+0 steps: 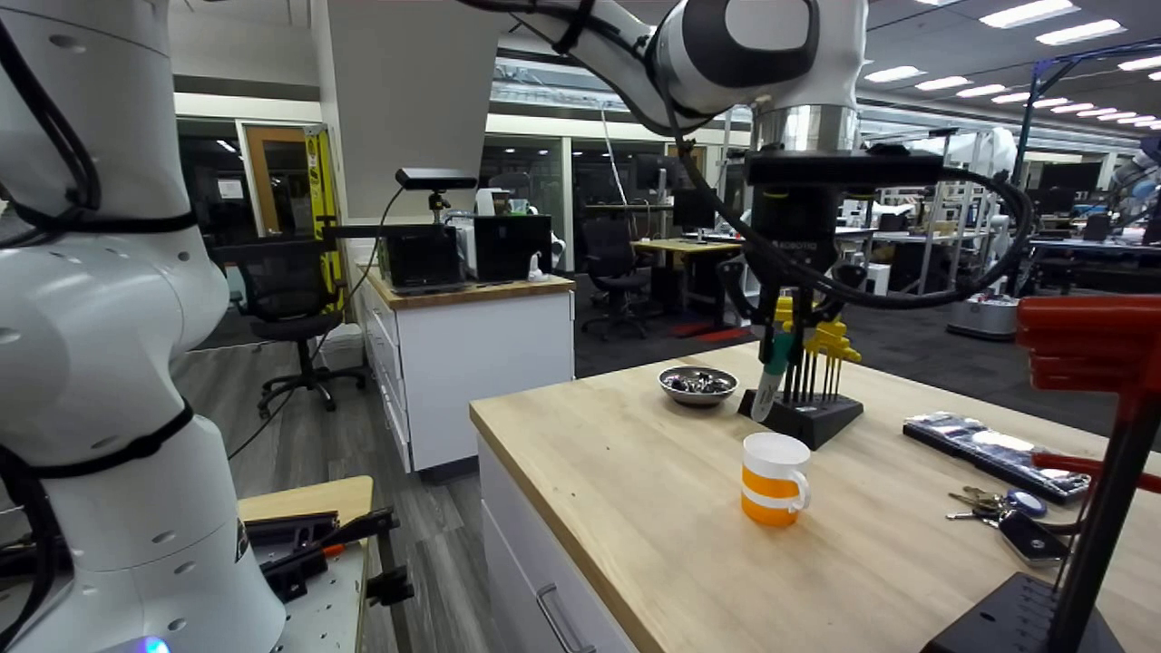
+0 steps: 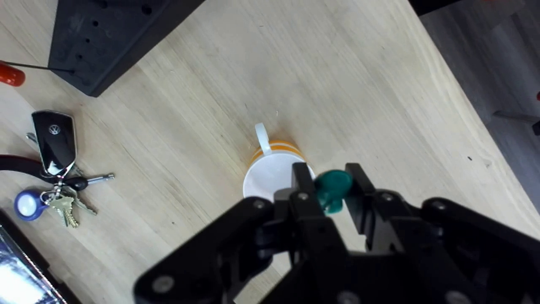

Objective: Remove the green marker from the white and orange mug and place it on the table

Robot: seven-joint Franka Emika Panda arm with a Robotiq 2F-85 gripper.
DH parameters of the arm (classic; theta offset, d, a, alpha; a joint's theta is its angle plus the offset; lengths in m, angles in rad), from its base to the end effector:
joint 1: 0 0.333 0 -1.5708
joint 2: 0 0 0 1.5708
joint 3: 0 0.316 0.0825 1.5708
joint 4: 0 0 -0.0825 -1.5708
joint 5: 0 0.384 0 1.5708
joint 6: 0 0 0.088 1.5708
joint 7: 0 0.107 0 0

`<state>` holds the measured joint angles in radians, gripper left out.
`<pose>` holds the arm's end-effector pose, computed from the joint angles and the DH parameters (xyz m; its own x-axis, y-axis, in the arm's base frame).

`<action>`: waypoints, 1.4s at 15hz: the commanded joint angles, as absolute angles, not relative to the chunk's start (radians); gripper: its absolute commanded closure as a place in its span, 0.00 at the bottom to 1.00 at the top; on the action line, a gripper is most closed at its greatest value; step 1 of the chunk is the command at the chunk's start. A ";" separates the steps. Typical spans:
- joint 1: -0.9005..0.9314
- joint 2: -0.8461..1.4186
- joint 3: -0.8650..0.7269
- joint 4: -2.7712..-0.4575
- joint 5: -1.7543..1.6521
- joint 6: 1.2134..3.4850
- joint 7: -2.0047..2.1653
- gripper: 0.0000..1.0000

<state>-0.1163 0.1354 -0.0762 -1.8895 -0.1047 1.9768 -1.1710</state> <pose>0.5767 -0.1177 0.4302 0.5174 0.8480 -0.1154 0.8533 -0.5214 -0.0056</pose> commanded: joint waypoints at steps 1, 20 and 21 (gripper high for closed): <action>-0.094 0.107 -0.061 -1.853 -0.109 1.866 -1.061 0.94; -0.044 0.243 0.008 -1.885 0.046 1.953 -0.383 0.94; -0.043 0.253 0.010 -1.887 0.051 1.979 -0.361 0.94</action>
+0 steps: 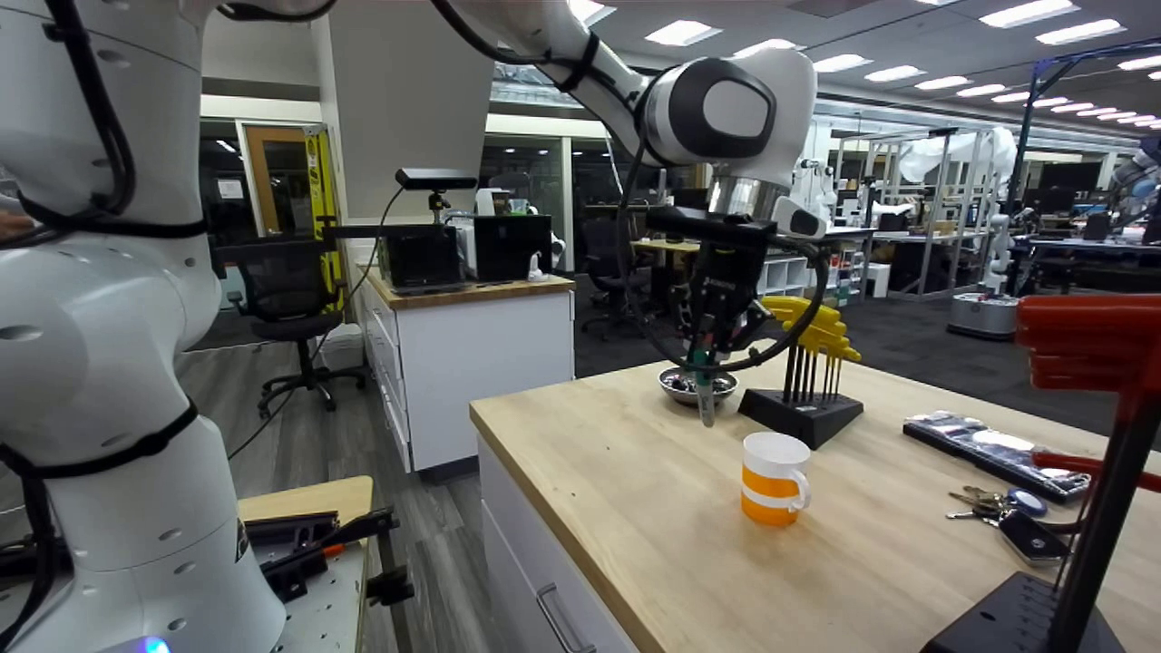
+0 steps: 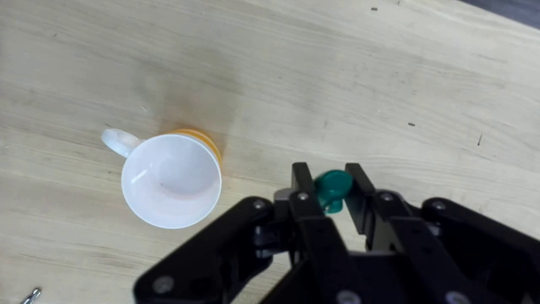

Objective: Remove the green marker from the white and orange mug and place it on the table

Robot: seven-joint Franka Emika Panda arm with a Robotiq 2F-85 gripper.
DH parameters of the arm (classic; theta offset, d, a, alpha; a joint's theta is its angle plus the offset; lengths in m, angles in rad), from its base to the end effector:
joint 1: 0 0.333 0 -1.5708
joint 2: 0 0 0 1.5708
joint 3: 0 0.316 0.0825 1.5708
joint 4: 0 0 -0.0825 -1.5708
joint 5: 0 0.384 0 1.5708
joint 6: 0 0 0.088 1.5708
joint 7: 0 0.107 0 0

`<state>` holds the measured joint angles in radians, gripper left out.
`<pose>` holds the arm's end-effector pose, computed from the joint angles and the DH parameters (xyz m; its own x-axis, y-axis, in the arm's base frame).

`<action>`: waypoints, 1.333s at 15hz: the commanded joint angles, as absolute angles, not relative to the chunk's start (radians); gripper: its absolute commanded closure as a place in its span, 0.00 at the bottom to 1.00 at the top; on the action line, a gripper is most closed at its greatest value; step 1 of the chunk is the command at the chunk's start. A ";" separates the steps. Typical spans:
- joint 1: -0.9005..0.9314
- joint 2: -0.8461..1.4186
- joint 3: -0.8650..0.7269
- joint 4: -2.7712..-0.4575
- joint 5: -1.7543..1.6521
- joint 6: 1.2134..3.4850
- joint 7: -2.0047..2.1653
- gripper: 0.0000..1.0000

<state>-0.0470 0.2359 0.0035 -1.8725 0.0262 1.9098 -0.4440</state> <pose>0.5908 -0.0239 0.3730 0.9085 0.3824 -0.1682 0.3691 -0.9233 -0.1059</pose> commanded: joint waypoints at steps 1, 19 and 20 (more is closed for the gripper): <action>-0.043 0.261 0.013 -1.891 0.058 2.008 -0.349 0.94; -0.051 0.238 0.057 -2.166 0.081 2.420 -0.384 0.44; -0.052 0.235 0.059 -2.172 0.082 2.422 -0.388 0.38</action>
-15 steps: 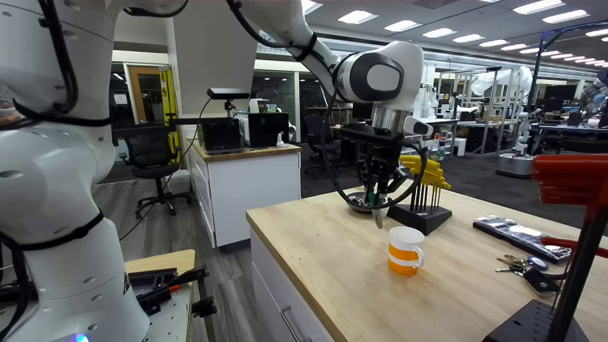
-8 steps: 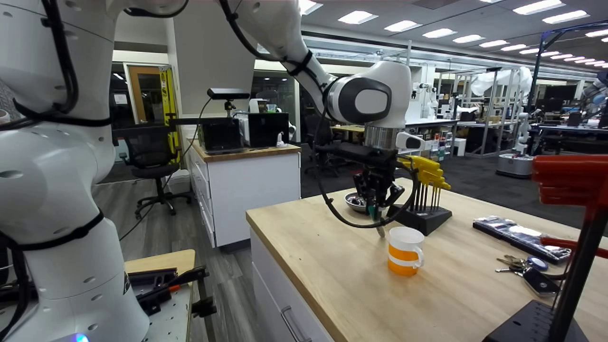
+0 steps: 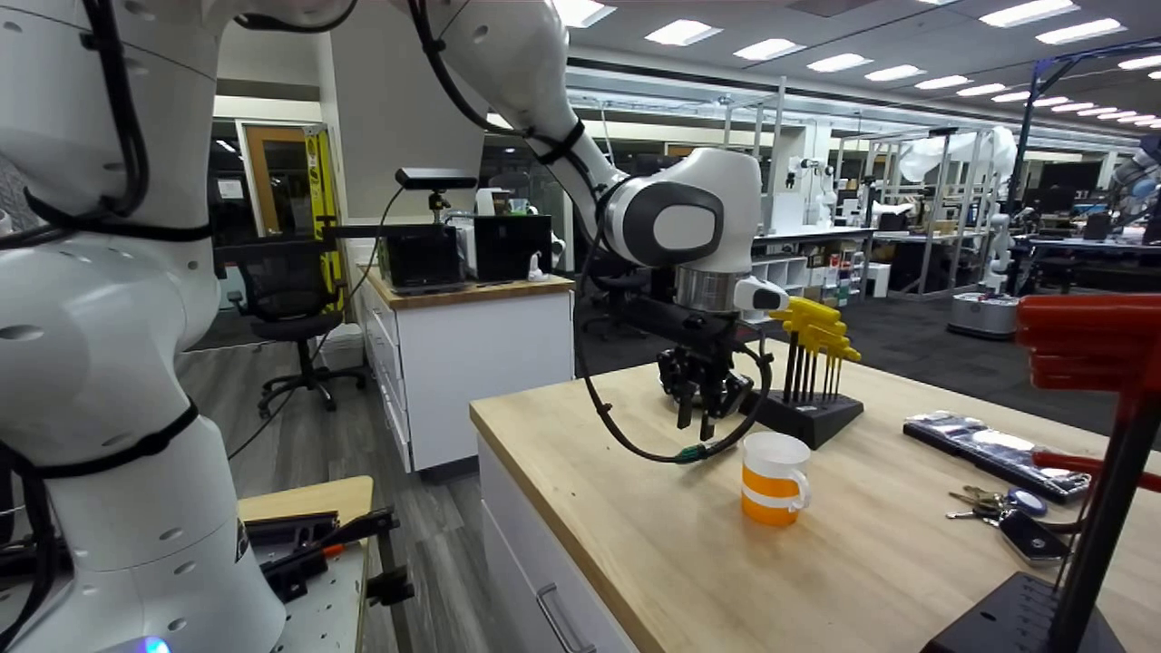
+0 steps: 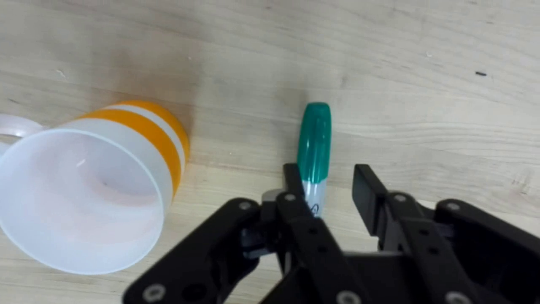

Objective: Remove the green marker from the white and orange mug and place it on the table

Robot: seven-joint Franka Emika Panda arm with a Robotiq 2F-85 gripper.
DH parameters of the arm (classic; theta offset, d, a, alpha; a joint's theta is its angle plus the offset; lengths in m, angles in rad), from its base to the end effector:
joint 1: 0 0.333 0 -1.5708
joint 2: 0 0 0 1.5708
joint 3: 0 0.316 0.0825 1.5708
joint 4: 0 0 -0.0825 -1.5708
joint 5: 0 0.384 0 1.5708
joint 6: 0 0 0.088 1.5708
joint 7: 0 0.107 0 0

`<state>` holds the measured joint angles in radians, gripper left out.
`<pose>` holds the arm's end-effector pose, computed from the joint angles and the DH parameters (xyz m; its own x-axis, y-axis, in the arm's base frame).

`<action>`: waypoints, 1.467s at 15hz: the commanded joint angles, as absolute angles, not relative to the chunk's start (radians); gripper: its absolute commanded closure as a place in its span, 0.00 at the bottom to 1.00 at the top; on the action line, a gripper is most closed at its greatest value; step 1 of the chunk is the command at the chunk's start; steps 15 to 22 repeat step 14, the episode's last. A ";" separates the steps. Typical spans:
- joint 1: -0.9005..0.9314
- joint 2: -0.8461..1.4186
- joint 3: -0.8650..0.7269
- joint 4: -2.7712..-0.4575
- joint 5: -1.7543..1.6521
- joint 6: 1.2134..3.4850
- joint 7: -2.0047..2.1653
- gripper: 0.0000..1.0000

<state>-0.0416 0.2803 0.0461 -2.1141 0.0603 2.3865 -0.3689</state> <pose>0.5754 0.0028 0.2807 0.9469 0.3214 0.0109 0.3216 -0.9454 -0.0534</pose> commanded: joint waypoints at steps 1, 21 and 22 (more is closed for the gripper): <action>-0.053 0.232 0.060 -2.178 0.082 2.424 -0.390 0.31; -0.048 0.268 0.053 -2.138 0.062 2.393 -0.381 0.00; -0.048 0.268 0.053 -2.138 0.062 2.393 -0.381 0.00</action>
